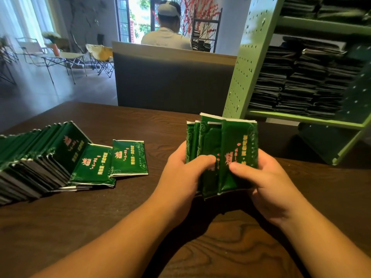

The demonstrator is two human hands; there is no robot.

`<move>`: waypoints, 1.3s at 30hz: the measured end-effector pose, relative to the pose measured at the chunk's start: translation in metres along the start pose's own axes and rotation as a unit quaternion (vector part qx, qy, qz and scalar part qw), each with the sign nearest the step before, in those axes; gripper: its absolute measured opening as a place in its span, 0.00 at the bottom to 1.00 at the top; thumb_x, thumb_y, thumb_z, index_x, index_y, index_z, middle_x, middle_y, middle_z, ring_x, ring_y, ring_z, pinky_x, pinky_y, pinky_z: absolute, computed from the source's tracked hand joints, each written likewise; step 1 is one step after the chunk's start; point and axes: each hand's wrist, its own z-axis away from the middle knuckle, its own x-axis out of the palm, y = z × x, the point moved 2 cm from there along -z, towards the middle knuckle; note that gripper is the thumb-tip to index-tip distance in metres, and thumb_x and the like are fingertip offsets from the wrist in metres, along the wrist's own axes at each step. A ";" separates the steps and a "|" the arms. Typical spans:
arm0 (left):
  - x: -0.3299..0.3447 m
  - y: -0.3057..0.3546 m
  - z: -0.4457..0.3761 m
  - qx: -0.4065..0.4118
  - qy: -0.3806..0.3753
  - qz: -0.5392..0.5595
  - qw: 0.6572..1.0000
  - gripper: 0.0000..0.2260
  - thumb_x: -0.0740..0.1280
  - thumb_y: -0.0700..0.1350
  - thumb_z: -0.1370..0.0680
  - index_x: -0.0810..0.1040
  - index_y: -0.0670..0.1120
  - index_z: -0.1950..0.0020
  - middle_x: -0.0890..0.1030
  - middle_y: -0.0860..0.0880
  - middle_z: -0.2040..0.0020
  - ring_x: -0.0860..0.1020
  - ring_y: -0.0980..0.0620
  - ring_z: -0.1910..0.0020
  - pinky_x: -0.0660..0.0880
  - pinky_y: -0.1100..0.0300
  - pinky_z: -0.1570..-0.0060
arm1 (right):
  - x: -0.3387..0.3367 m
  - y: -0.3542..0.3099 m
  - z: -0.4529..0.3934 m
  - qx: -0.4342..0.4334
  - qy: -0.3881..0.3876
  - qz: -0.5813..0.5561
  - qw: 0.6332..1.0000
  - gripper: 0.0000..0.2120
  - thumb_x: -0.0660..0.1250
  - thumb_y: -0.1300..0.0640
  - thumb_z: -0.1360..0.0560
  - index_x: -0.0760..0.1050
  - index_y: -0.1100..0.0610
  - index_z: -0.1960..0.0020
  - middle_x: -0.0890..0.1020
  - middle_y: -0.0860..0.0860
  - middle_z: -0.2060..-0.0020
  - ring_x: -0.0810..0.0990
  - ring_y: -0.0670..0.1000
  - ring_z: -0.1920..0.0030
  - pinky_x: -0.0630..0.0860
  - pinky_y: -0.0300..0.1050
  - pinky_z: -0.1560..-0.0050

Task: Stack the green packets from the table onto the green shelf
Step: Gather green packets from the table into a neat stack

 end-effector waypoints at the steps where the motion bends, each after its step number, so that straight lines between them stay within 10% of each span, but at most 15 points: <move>1: 0.000 0.001 0.000 0.004 0.009 -0.004 1.000 0.11 0.65 0.34 0.21 0.81 0.47 0.43 0.87 0.45 0.51 0.86 0.48 0.54 0.82 0.57 0.61 | -0.001 -0.002 -0.001 -0.002 0.031 -0.013 0.999 0.14 0.69 0.68 0.27 0.80 0.60 0.43 0.87 0.58 0.52 0.87 0.57 0.52 0.85 0.48 0.59; 6: 0.001 0.003 0.002 0.073 0.037 -0.136 0.987 0.14 0.66 0.37 0.20 0.78 0.55 0.41 0.86 0.54 0.49 0.85 0.57 0.50 0.81 0.64 0.58 | -0.008 -0.010 0.000 -0.141 0.175 0.252 0.941 0.17 0.69 0.68 0.24 0.81 0.45 0.51 0.87 0.42 0.55 0.86 0.45 0.53 0.85 0.49 0.52; 12: 0.002 0.000 0.002 0.089 0.043 -0.130 0.987 0.14 0.72 0.44 0.23 0.77 0.57 0.40 0.85 0.53 0.49 0.84 0.54 0.48 0.81 0.54 0.48 | 0.006 0.002 0.006 -0.073 -0.112 0.133 0.982 0.25 0.74 0.35 0.32 0.80 0.39 0.37 0.85 0.44 0.46 0.83 0.48 0.47 0.81 0.44 0.52; 17: -0.003 -0.001 0.002 0.089 -0.012 -0.190 0.978 0.27 0.79 0.45 0.31 0.73 0.55 0.35 0.84 0.54 0.41 0.82 0.55 0.41 0.79 0.53 0.42 | 0.002 -0.007 0.004 -0.191 0.062 0.325 0.924 0.20 0.73 0.63 0.26 0.80 0.40 0.43 0.83 0.40 0.50 0.82 0.40 0.48 0.79 0.32 0.51; 24: -0.006 -0.005 0.001 0.097 -0.040 -0.237 0.966 0.23 0.75 0.47 0.31 0.77 0.61 0.38 0.83 0.52 0.41 0.82 0.54 0.40 0.80 0.52 0.41 | -0.003 -0.007 0.003 -0.075 -0.060 0.110 0.989 0.25 0.75 0.68 0.33 0.77 0.54 0.38 0.87 0.52 0.46 0.85 0.53 0.43 0.82 0.43 0.50; 30: -0.007 0.000 0.001 0.112 -0.007 -0.312 0.944 0.32 0.76 0.40 0.26 0.69 0.59 0.26 0.80 0.60 0.37 0.78 0.64 0.37 0.78 0.63 0.39 | -0.007 -0.012 0.002 -0.117 0.023 0.188 0.975 0.26 0.72 0.63 0.36 0.76 0.49 0.39 0.86 0.46 0.48 0.84 0.47 0.44 0.81 0.44 0.48; 39: -0.004 -0.021 -0.002 0.027 0.011 -0.327 0.945 0.36 0.70 0.54 0.39 0.68 0.61 0.31 0.78 0.55 0.34 0.78 0.58 0.36 0.76 0.51 0.35 | -0.001 0.011 -0.004 0.008 -0.008 0.177 0.984 0.33 0.67 0.69 0.35 0.70 0.42 0.36 0.85 0.44 0.48 0.84 0.46 0.45 0.81 0.42 0.52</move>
